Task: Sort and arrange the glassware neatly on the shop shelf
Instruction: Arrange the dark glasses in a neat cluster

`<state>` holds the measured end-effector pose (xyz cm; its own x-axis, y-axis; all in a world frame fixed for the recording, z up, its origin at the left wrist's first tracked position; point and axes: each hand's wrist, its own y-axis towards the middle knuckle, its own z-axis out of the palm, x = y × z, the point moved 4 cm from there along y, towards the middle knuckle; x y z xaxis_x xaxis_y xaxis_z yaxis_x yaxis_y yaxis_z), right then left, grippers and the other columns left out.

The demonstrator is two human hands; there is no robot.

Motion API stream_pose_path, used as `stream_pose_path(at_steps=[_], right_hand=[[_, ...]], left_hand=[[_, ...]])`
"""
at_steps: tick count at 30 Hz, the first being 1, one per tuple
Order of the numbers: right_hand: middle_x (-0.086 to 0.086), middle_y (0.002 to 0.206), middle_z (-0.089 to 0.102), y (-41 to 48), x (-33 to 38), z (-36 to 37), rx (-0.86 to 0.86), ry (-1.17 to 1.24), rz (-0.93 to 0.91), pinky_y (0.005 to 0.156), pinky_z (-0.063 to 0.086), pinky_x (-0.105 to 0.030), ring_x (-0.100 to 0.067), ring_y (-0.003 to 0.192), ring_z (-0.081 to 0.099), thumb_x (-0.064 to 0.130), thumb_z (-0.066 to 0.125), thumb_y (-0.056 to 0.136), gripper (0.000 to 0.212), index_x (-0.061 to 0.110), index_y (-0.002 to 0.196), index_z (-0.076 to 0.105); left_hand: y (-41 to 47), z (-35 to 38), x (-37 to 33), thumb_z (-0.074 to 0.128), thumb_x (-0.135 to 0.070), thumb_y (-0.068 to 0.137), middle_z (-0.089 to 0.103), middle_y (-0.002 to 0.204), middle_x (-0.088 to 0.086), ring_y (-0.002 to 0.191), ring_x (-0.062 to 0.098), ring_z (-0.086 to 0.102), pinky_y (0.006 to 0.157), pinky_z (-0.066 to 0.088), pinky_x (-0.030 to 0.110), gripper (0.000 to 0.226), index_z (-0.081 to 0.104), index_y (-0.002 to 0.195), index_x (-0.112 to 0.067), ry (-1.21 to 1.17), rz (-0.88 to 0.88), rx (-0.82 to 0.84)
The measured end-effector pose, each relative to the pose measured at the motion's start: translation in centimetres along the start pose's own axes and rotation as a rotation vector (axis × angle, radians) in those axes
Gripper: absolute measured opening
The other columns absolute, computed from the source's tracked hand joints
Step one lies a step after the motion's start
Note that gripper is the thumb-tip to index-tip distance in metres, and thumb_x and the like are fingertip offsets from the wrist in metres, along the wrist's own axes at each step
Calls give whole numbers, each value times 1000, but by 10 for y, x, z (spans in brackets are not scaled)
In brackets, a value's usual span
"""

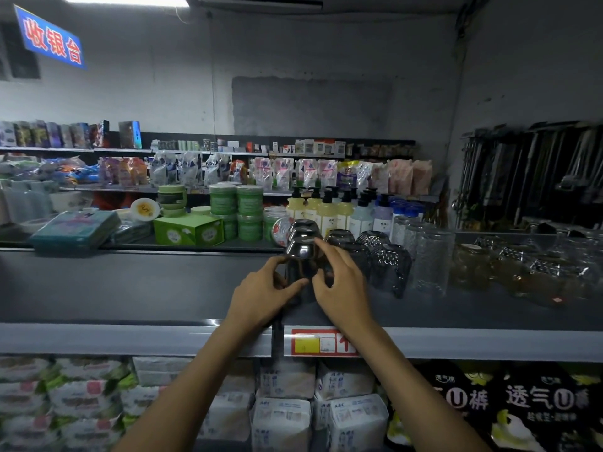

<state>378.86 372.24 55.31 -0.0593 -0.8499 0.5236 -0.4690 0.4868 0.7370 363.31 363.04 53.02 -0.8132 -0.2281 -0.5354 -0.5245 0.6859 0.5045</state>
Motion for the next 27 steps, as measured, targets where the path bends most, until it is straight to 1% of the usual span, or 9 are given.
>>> stream_pose_path(at_steps=[4,6,9,12,15,17,20,22,27], right_hand=[[5,148,50,-3,2,-3,3,-11,57,80,38,2,-6,108,58,10,56,93,66,30,154,41],[3,145,53,-6,6,-8,-42,-6,73,85,45,-6,-7,108,58,9,55,92,63,25,152,45],[2,141,56,-14,10,-21,-104,3,66,95,54,-28,-10,114,58,6,52,92,55,20,145,52],[4,140,54,-22,3,-47,-101,-113,12,103,48,-25,-11,123,55,4,52,92,53,18,142,54],[4,142,50,-26,-18,-71,-38,-259,42,100,37,-17,-11,125,50,11,53,96,49,17,144,53],[3,141,50,-29,-31,-76,44,-304,56,98,41,-21,-15,124,52,18,54,97,49,20,146,50],[2,129,55,-35,-42,-77,172,-329,94,79,44,-26,-21,110,61,26,58,95,40,25,134,52],[-1,117,61,-35,-43,-79,138,-323,111,70,39,-31,-28,98,65,24,58,92,28,21,121,56],[2,110,68,-31,-49,-78,131,-251,183,74,56,-41,-27,89,68,35,56,93,24,25,114,60]], left_hand=[[-4,-5,-5,47,-94,72,69,88,-17,84,4,69,79,62,40,84,47,137,-41,25,-31,-34],[-10,-12,-12,48,-90,77,67,90,-16,84,5,67,78,61,39,79,49,135,-36,40,-28,-133],[-30,-26,-31,62,-66,90,67,95,-11,85,8,64,74,58,34,53,57,125,-27,29,118,-366],[-48,-29,-51,68,-45,94,67,103,-2,89,14,62,76,55,36,39,62,121,-18,87,336,-467],[-59,-7,-89,62,-42,93,65,113,1,96,18,60,81,52,35,40,64,124,-16,282,554,-354],[-53,13,-122,59,-39,90,64,115,1,100,21,60,81,50,36,39,65,123,-19,380,624,-254],[-29,32,-164,52,-35,89,61,115,1,103,24,60,83,47,37,36,62,121,-21,437,528,-109],[-10,36,-178,52,-31,92,60,122,4,110,27,59,86,49,40,39,57,129,-20,438,424,-63],[20,48,-183,46,-32,100,55,142,7,129,33,52,97,51,46,49,48,148,-24,507,262,95]])
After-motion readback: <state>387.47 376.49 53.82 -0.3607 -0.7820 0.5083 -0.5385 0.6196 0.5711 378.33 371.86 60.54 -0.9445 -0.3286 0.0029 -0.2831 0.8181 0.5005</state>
